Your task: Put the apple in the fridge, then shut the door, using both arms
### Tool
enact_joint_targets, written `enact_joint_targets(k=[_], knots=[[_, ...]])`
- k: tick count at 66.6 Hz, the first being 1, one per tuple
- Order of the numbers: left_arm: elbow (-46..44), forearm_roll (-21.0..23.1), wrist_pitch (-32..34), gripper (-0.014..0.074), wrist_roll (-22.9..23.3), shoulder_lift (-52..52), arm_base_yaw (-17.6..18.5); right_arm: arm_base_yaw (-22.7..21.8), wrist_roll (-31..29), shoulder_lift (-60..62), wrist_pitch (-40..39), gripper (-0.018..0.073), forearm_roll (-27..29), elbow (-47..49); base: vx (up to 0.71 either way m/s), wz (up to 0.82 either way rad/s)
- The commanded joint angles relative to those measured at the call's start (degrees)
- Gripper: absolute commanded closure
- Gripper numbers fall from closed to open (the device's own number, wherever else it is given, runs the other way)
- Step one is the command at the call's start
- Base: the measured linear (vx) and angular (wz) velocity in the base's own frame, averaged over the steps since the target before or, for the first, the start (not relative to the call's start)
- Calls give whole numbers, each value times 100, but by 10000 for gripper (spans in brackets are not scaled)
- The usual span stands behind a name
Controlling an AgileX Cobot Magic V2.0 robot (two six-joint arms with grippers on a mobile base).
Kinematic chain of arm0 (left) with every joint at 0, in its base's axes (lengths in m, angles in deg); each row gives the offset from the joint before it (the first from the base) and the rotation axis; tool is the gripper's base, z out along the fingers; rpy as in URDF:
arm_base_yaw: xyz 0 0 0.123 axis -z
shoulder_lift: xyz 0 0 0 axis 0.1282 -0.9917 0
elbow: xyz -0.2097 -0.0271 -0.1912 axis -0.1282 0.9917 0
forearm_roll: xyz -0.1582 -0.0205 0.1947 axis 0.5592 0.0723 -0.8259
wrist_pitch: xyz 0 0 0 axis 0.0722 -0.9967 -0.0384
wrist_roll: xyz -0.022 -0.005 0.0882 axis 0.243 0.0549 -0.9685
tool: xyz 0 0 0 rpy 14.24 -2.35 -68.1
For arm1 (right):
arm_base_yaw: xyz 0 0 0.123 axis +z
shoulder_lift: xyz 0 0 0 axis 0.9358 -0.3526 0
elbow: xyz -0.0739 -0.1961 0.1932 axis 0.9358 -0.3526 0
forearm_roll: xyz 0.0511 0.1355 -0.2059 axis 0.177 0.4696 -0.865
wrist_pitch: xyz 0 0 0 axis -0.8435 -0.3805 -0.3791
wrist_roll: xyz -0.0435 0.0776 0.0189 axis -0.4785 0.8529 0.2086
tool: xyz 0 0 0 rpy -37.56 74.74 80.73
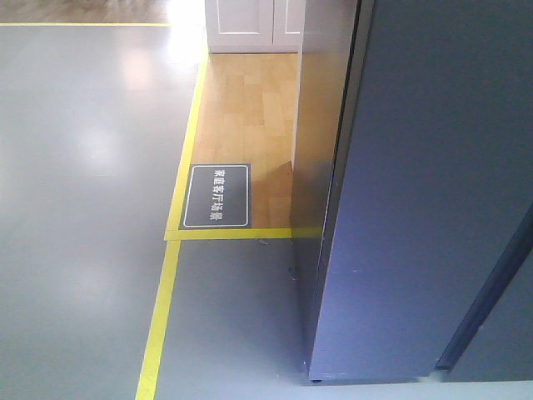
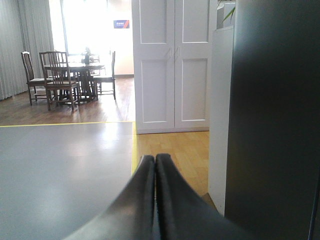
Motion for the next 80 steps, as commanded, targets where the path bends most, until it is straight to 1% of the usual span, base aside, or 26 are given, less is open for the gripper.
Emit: enact_joint_targets(k=[1,64,66,70,76,77,80], knots=[[-89,3,457,603,69,102,10,-3,-21,-90,-348,562,-18,121,0,0],[-89,3,435,603,69,76,10,-3,-26,-90,-402,562,-73,134,0,0],[-89,3,435,603,69,76,10,-3,-48,-90,-481,562,-130,134,0,0],[-89,3,435,603,69,76,10,-8,-41,-55,-961,562,-167,69,0,0],[-89,3,435,603,69,76,10,-10,-71,24,-2051,562,-247,-172,0,0],[-89,3,435,603,69,76,10,-10,-70,59,-2350,562,-319,-275,0,0],[-89,3,435,603,69,76,10,-10,-70,138,-2914,562,-498,-521,0,0]])
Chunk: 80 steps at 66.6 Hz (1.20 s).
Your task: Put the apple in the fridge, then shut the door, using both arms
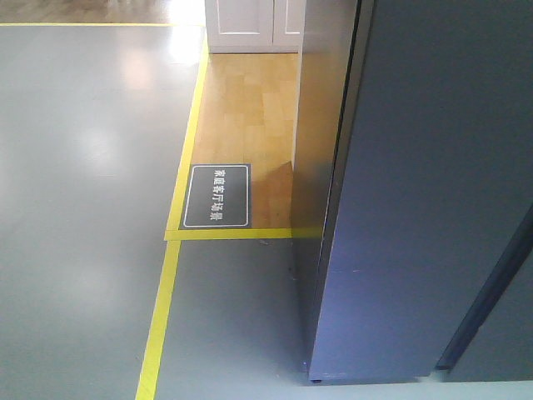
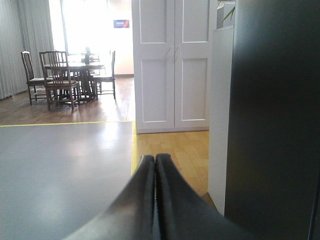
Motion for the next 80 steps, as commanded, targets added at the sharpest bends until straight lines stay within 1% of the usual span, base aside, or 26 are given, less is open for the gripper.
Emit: enact_joint_targets(k=[1,3,7,10,15,20,31,38,42,46,58,80], knots=[[-89,3,440,603,65,76,10,-10,-65,65,-1759,562,-356,-345,0,0],[-89,3,440,603,65,76,10,-10,-65,157,-2207,562,-421,-537,0,0],[-89,3,440,603,65,76,10,-15,-65,326,-2764,562,-497,-943,0,0],[-89,3,440,603,65,76,10,-63,-65,465,-3322,562,-516,-1250,0,0],[-89,3,440,603,65,76,10,-269,-38,704,-4052,562,-474,-1787,0,0],[-89,3,440,603,65,76,10,-502,-25,901,-4572,562,-435,-2226,0,0],[-89,3,440,603,65,76,10,-810,-25,1331,-5239,562,-442,-2939,0,0],[-89,3,440,603,65,76,10,-885,-25,1420,-5598,562,-436,-3289,0,0],[-89,3,440,603,65,76,10,-880,-20,1421,-5693,562,-419,-3434,0,0],[-89,3,440,603,65,76,10,-880,-15,1421,-5426,562,-338,-3417,0,0],[-89,3,440,603,65,76,10,-880,-19,1421,-5172,562,-257,-3417,0,0],[-89,3,440,603,65,76,10,-880,-19,1407,-5177,562,-228,-3417,0,0]])
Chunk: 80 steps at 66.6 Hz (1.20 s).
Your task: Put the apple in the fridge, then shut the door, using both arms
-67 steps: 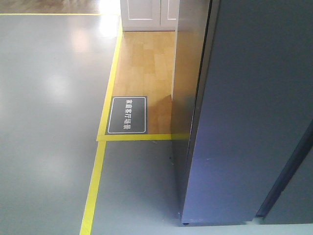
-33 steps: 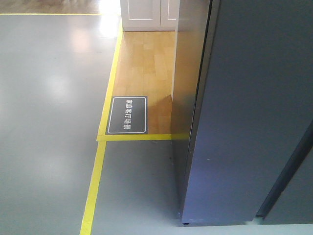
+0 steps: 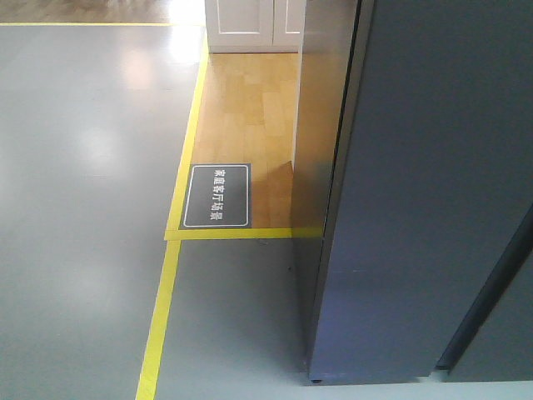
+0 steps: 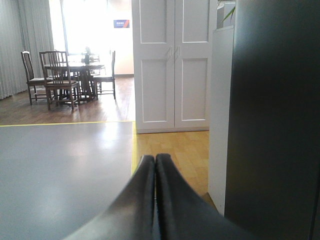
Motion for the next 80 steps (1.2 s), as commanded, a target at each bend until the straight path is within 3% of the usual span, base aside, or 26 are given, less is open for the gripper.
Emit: enact_joint_targets(k=[1,22,80], knots=[[-89,3,444,603,58,76,10,-38,-19,60,-403,562,-1,20,0,0],[-89,3,444,603,58,76,10,-38,-241,60,-498,562,464,20,0,0],[-89,3,444,603,58,76,10,-38,-241,60,-793,562,389,25,0,0]])
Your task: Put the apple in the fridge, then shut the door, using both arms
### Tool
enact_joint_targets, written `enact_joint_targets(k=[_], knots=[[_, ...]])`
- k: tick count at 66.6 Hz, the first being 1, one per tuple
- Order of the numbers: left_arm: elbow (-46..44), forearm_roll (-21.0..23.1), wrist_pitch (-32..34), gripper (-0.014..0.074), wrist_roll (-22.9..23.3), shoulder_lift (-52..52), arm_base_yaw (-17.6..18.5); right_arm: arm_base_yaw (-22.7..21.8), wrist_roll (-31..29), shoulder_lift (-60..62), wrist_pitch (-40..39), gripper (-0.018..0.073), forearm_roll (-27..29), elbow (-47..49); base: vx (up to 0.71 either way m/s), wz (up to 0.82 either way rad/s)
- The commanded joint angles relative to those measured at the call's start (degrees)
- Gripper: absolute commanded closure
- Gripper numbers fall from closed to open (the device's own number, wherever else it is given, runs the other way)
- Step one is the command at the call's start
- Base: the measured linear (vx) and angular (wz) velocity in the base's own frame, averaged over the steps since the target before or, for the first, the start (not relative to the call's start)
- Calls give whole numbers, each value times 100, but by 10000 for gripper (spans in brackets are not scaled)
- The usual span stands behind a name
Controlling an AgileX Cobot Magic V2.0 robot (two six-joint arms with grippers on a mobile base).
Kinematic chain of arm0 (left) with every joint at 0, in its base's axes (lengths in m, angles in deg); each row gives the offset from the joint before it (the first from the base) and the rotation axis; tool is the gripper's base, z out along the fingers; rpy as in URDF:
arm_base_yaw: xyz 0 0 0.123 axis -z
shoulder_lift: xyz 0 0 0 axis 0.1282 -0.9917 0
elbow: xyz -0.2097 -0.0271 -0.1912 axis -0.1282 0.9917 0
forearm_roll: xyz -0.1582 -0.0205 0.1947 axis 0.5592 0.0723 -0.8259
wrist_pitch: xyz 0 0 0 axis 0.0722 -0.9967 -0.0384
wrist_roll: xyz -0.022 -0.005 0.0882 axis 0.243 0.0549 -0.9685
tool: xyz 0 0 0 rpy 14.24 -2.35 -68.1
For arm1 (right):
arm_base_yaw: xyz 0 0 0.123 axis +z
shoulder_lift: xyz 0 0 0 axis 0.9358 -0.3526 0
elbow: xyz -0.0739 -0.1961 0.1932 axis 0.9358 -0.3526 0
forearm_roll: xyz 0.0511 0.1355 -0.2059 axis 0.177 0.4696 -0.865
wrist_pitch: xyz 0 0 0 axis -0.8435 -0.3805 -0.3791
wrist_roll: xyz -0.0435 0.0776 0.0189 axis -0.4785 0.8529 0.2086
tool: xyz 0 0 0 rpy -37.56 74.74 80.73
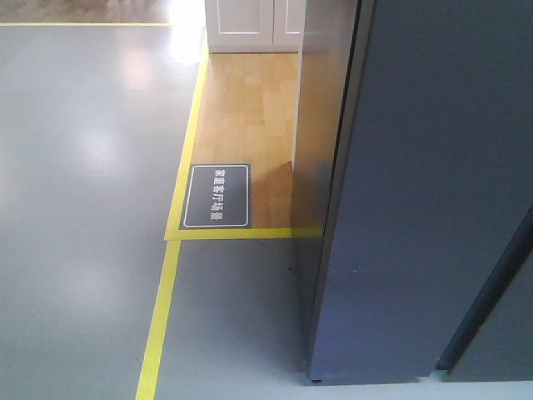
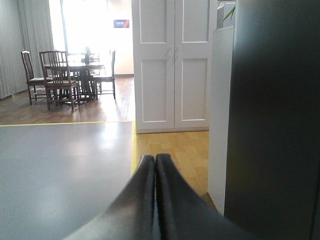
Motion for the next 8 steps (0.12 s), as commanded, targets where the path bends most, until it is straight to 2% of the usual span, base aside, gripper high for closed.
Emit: enact_joint_targets(k=[1,8], knots=[[-89,3,444,603,51,76,10,-38,-58,60,-470,562,-32,25,0,0],[-89,3,444,603,51,76,10,-38,-58,60,-470,562,-32,25,0,0]])
